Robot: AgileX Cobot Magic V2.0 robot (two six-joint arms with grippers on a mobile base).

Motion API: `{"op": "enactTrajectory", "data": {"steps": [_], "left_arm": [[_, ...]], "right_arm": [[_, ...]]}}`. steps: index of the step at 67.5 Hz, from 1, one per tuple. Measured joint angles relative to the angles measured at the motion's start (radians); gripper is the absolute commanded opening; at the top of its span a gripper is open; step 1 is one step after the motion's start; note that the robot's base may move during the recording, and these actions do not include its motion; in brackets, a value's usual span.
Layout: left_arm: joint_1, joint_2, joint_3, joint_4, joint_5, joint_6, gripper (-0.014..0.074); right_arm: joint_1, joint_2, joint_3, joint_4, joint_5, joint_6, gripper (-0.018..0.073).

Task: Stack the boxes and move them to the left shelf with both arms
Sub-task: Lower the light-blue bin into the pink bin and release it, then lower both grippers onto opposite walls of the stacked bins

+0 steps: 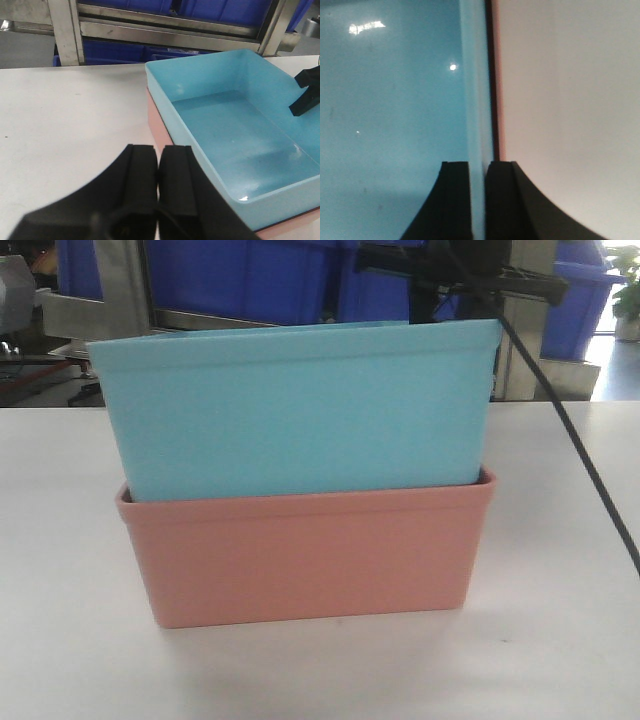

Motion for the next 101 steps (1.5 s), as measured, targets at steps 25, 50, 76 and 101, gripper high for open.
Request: {"op": "enactTrajectory", "data": {"steps": [25,50,76,101], "left_arm": [[0.000,0.000,0.000,0.000,0.000,0.000,-0.0007],[0.000,0.000,0.000,0.000,0.000,0.000,-0.0007],[0.000,0.002,0.000,0.000,0.004,0.000,0.0178],[0.000,0.180,-0.096,-0.132,0.130,0.000,0.0517]], "right_arm": [[0.002,0.002,0.000,-0.027,0.002,0.000,0.0310],[0.002,-0.012,-0.004,-0.029,-0.008,0.002,0.0615],[0.002,-0.177,-0.006,-0.065,0.018,-0.114,0.0615],[0.002,-0.250,-0.002,-0.092,0.046,-0.210,0.0615]]}}
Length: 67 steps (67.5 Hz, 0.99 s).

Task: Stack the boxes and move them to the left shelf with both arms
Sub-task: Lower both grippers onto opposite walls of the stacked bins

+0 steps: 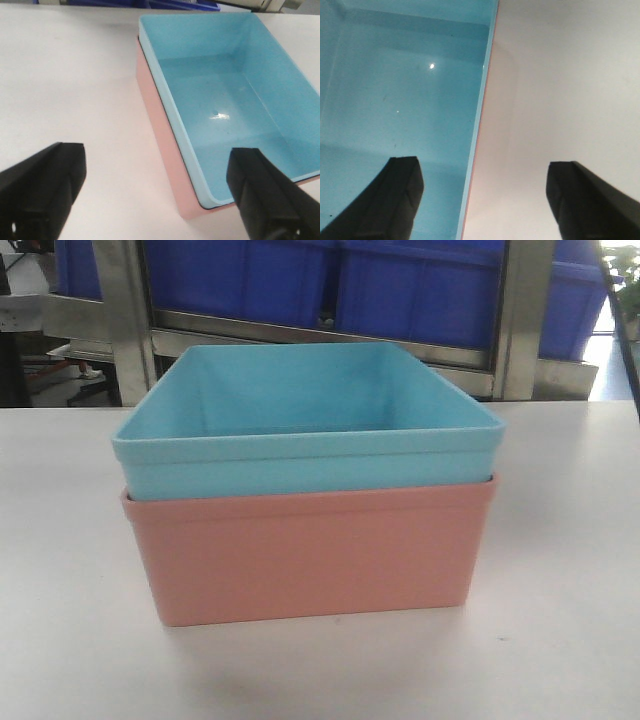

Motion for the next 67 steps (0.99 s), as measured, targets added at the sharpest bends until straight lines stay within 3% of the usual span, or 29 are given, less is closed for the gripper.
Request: {"op": "enactTrajectory", "data": {"steps": [20,38,51,67], "left_arm": [[0.000,0.356,-0.333,-0.106,0.184,0.000,0.0517],[0.000,0.708,-0.598,-0.123,0.303,-0.008,0.0517],[0.000,0.881,-0.705,-0.121,0.355,-0.036,0.0514],[0.000,1.018,-0.723,-0.108,0.359,-0.038,0.0514]], "right_arm": [[0.000,0.000,0.139,-0.001,-0.102,-0.009,0.0615],[0.000,0.066,0.159,0.041,-0.158,-0.011,0.0615],[0.000,0.148,0.160,0.045,-0.174,-0.014,0.0615],[0.000,0.246,0.162,0.046,-0.201,-0.016,0.0615]]}}
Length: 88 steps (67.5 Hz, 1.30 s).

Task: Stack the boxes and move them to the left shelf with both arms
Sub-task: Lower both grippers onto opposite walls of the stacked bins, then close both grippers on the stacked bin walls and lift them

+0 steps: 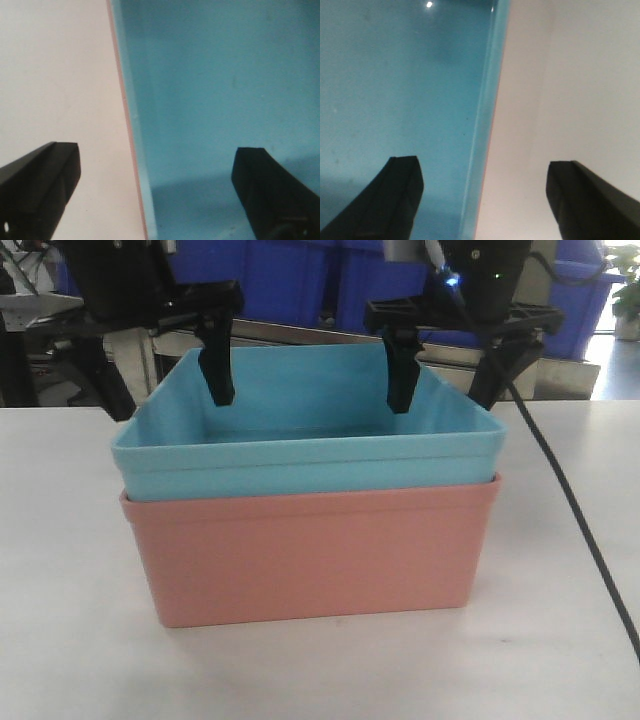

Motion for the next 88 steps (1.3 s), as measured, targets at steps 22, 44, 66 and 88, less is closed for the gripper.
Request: {"op": "enactTrajectory", "data": {"steps": [22,44,66,88], "left_arm": [[0.000,0.098,-0.005,0.004,-0.024,-0.001,0.0514],[0.000,0.119,-0.017,0.004,-0.056,-0.003,0.0360],[-0.004,0.125,-0.019,0.007,-0.068,-0.079,0.0002],[0.000,0.127,-0.021,0.030,-0.068,-0.094,-0.0003]], "right_arm": [[0.000,0.085,0.001,0.002,-0.023,0.000,0.0615],[0.000,0.110,-0.014,0.006,-0.034,0.000,0.0386],[0.000,0.114,-0.016,0.034,-0.033,-0.017,0.0060],[0.003,0.112,-0.016,0.054,-0.014,-0.015,0.0060]]}}
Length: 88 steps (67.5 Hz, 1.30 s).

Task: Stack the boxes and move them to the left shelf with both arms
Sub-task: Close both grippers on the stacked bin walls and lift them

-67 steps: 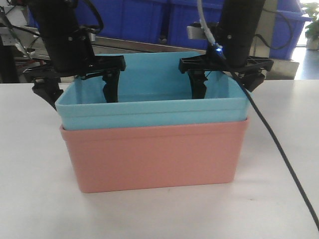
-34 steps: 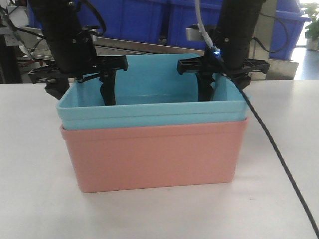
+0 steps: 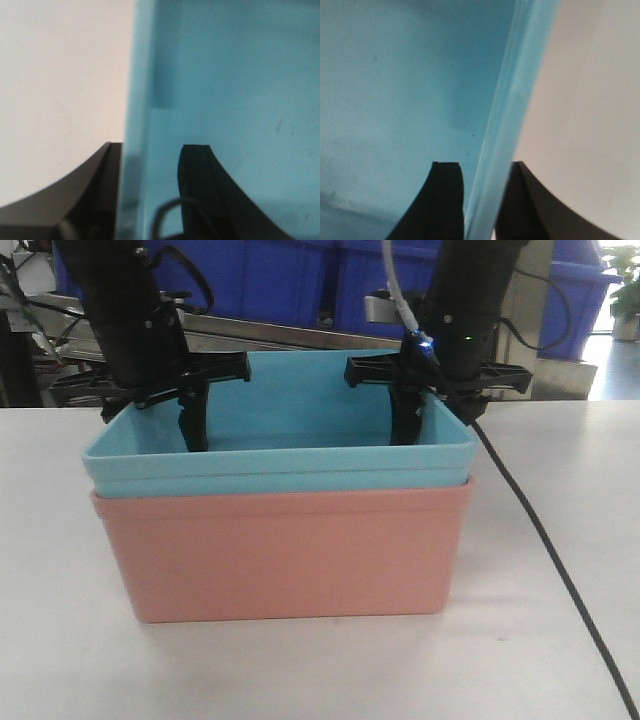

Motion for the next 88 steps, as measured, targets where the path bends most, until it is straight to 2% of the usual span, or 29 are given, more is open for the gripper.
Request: {"op": "enactTrajectory", "data": {"steps": [14,28,42,71,88], "left_arm": [[0.000,-0.007,-0.002,0.022,0.018,-0.002,-0.0001],[-0.045,-0.072,0.022,0.142,0.089,-0.083,-0.0001],[-0.077,-0.199,0.021,0.197,0.124,-0.120,-0.0001],[-0.143,-0.371,0.023,0.210,0.223,-0.144,-0.0001],[-0.191,-0.522,0.137,0.196,0.184,-0.191,-0.0001]], "right_arm": [[0.005,-0.023,0.009,0.017,0.032,0.026,0.0060],[0.013,-0.087,0.020,0.030,0.077,0.042,0.0060],[0.013,-0.199,0.020,0.036,0.103,0.042,0.0060],[0.013,-0.414,0.054,0.046,0.220,0.102,0.0062],[0.016,-0.619,0.276,0.080,0.162,0.128,0.0062]]}}
